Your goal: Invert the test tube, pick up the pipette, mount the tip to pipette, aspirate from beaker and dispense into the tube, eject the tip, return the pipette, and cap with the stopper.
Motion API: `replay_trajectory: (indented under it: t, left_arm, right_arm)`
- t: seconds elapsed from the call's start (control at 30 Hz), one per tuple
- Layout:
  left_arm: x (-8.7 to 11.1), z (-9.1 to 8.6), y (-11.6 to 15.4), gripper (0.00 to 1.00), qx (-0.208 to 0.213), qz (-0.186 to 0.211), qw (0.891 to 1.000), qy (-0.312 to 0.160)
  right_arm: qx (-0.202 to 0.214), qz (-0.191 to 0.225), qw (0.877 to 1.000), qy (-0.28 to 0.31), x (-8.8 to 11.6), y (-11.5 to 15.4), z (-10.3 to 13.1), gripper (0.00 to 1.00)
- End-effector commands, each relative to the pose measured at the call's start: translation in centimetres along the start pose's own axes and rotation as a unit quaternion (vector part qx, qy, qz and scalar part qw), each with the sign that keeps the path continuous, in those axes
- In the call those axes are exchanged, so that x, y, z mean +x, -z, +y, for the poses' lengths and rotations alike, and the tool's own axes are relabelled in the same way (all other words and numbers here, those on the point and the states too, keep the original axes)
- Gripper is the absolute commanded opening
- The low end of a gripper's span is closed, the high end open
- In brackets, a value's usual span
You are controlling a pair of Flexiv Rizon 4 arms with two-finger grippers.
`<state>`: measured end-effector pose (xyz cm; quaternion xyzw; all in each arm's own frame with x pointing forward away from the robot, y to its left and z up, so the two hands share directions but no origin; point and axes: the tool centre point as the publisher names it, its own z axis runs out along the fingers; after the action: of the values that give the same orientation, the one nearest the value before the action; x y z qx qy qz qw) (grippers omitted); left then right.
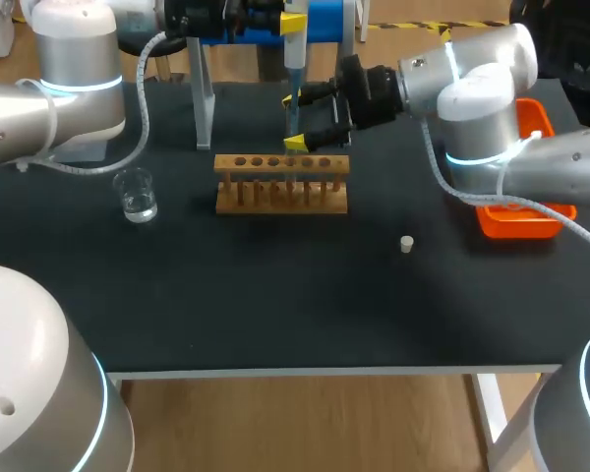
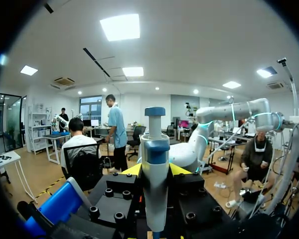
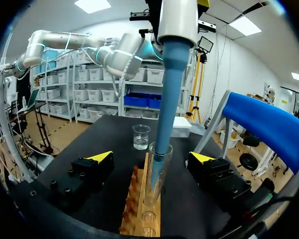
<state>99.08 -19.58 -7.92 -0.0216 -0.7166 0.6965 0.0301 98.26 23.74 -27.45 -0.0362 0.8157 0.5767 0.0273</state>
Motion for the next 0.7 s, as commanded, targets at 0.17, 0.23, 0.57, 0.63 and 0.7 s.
replay_trajectory:
  t: [0.17,0.23,0.57,0.63,0.7]
  left_arm:
    - [-0.1,-0.1,0.0,0.0,-0.001,0.002,1.0,0.0]
    - [-0.1,-0.1,0.0,0.0,-0.001,0.002,1.0,0.0]
    - [-0.1,-0.1,0.0,0.0,-0.001,0.002,1.0,0.0]
    - [-0.1,-0.1,0.0,0.0,-0.001,0.002,1.0,0.0]
    - [-0.1,-0.1,0.0,0.0,-0.001,0.002,1.0,0.0]
  right_arm:
    - [0.016,-0.007,1.0,-0.004,-0.3,-0.5,-0.8,1.0]
    - [0.017,-0.008,1.0,-0.006,-0.4,-0.7,-1.0,1.0]
    - [0.04,-0.03,0.999,-0.013,-1.0,-1.5,-2.4,1.0]
    - [0.042,-0.037,0.998,-0.017,-1.0,-1.6,-2.5,1.0]
    - [0.045,-0.043,0.998,-0.019,-1.1,-1.6,-2.6,1.0]
